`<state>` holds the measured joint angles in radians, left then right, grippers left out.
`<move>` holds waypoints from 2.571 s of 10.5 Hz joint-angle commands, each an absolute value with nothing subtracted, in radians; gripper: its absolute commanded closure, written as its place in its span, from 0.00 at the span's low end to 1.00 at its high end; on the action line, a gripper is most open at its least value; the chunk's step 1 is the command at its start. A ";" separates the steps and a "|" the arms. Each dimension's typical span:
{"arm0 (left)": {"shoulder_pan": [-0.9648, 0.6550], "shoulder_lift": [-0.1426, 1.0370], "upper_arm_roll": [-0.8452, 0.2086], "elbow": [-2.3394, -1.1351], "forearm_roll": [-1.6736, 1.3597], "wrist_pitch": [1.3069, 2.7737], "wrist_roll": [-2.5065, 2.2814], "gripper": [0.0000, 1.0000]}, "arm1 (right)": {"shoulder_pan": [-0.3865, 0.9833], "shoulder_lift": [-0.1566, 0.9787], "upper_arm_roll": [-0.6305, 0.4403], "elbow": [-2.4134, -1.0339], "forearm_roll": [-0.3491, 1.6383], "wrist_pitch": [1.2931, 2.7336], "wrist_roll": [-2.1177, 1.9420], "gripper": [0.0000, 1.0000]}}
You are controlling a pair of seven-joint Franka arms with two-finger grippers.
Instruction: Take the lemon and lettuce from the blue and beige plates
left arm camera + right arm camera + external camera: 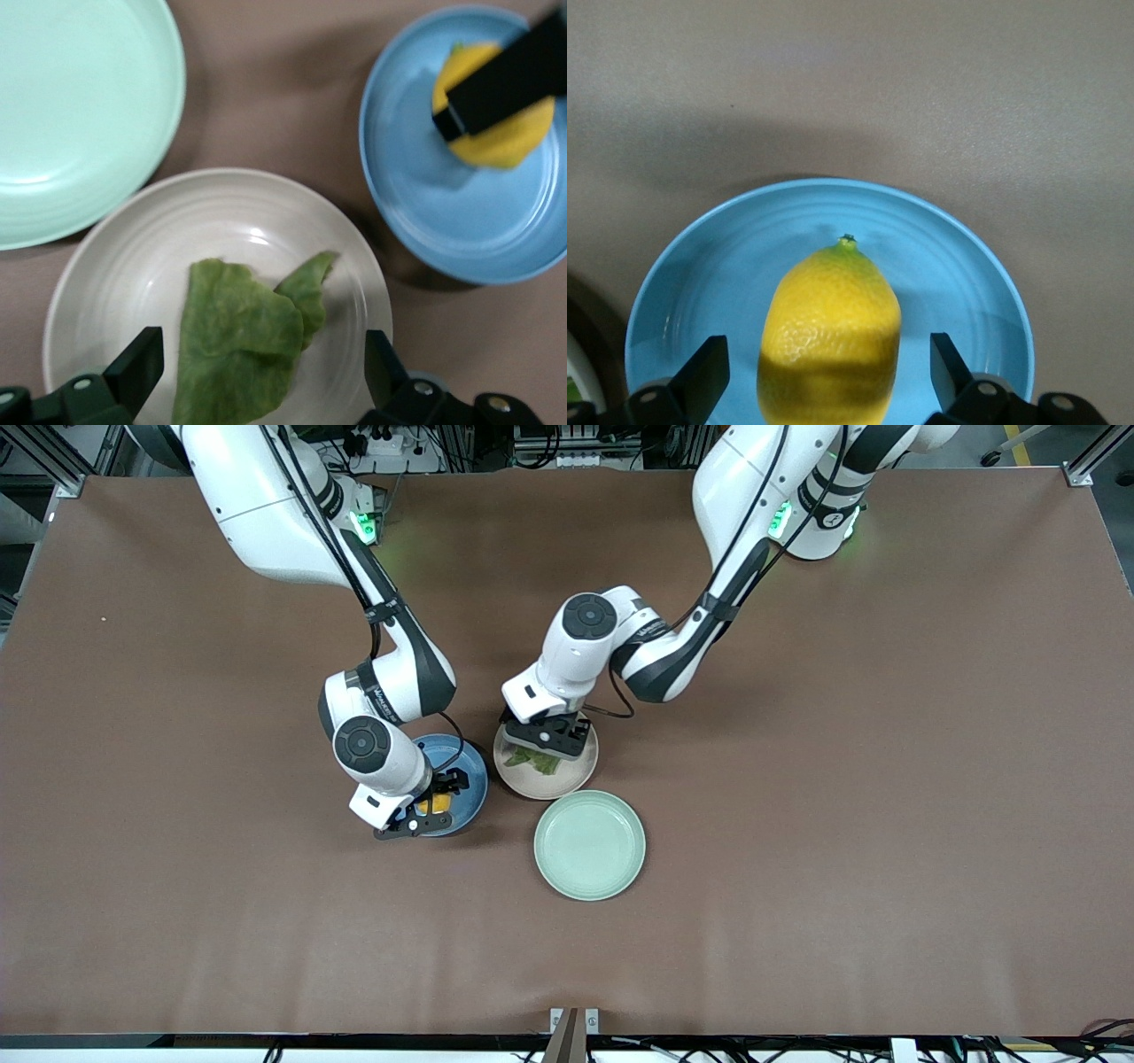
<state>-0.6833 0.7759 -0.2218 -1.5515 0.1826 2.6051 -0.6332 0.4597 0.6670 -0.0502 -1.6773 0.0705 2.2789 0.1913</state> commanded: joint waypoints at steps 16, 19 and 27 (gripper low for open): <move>-0.640 0.865 -0.218 -1.546 0.491 2.685 -0.476 0.83 | 0.192 0.489 -0.256 -1.836 0.250 1.954 -0.470 1.00; -0.638 0.848 -0.219 -1.543 0.489 2.614 -0.483 1.00 | 0.192 0.505 -0.298 -1.864 0.265 1.973 -0.541 1.00; -0.520 0.547 -0.229 -1.534 0.177 2.196 -0.502 1.00 | 0.192 0.531 -0.298 -1.853 0.267 1.959 -0.532 0.00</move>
<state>-0.5695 0.6368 -0.2210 -1.4993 0.2498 2.2609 -0.4983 0.1932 0.5444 -0.2966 -1.8570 0.2471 1.9674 -0.5197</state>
